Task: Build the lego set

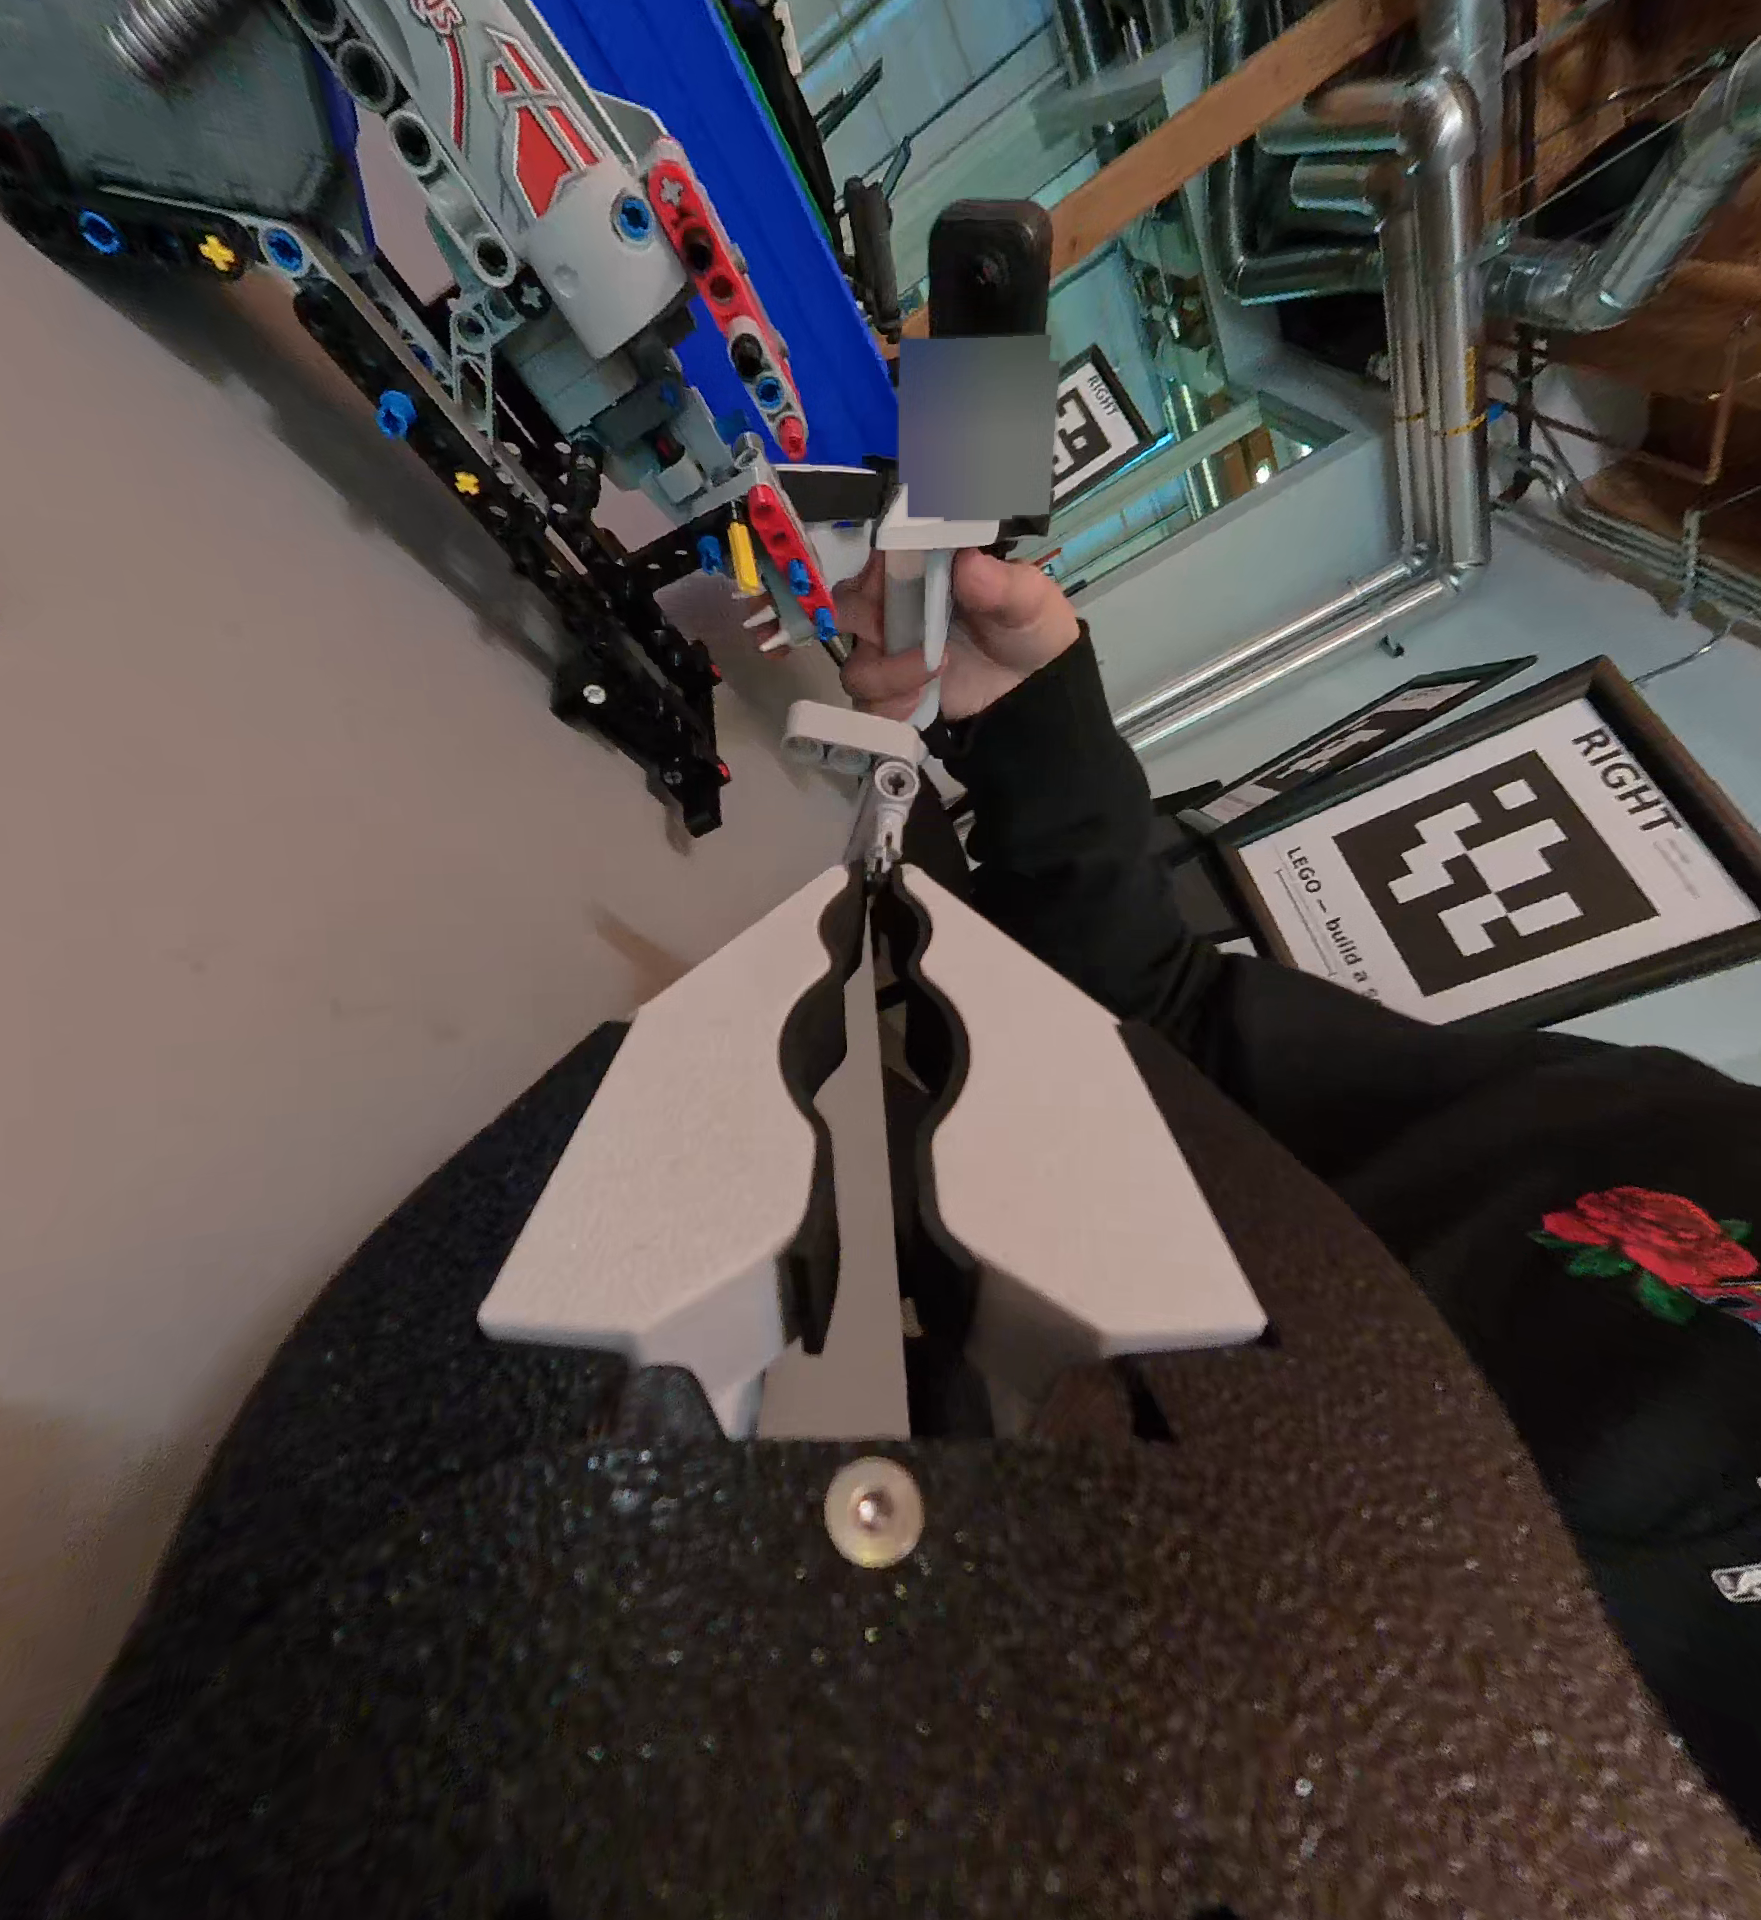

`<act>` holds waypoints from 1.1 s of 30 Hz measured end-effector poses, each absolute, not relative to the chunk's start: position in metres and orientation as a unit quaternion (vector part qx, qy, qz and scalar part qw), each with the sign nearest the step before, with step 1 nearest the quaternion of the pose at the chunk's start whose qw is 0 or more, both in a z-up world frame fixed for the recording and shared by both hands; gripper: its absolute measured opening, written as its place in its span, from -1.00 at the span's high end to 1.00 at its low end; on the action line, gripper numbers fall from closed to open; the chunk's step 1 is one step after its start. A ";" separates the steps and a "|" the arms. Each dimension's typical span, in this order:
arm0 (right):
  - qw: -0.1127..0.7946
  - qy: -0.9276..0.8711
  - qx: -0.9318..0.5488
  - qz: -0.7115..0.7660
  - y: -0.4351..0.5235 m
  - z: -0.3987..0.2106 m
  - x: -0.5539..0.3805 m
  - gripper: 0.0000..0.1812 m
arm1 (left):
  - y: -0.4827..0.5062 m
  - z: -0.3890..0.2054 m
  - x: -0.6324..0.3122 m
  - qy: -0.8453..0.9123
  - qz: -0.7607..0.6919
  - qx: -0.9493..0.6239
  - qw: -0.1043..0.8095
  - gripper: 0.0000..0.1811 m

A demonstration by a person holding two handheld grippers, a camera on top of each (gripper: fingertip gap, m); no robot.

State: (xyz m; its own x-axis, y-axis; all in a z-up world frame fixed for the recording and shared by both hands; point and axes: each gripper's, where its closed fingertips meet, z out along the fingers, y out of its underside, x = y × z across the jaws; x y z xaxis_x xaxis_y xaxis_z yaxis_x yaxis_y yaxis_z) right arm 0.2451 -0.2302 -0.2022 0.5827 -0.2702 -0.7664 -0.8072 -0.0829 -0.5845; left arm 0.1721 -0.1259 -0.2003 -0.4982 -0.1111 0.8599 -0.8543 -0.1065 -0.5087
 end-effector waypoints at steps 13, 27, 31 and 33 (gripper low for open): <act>0.540 0.392 -0.653 0.358 -0.201 -0.213 0.230 0.66 | -0.126 -0.210 0.175 -0.631 0.615 0.381 0.281 0.99; 0.594 0.425 -0.595 0.335 -0.147 -0.212 0.188 0.68 | -0.109 -0.202 0.161 -0.638 0.532 0.354 0.429 0.99; 0.600 0.429 -0.595 0.319 -0.143 -0.212 0.184 0.68 | -0.108 -0.202 0.163 -0.621 0.507 0.375 0.465 0.99; 0.602 0.429 -0.593 0.320 -0.141 -0.212 0.182 0.67 | -0.105 -0.204 0.165 -0.614 0.501 0.393 0.468 0.99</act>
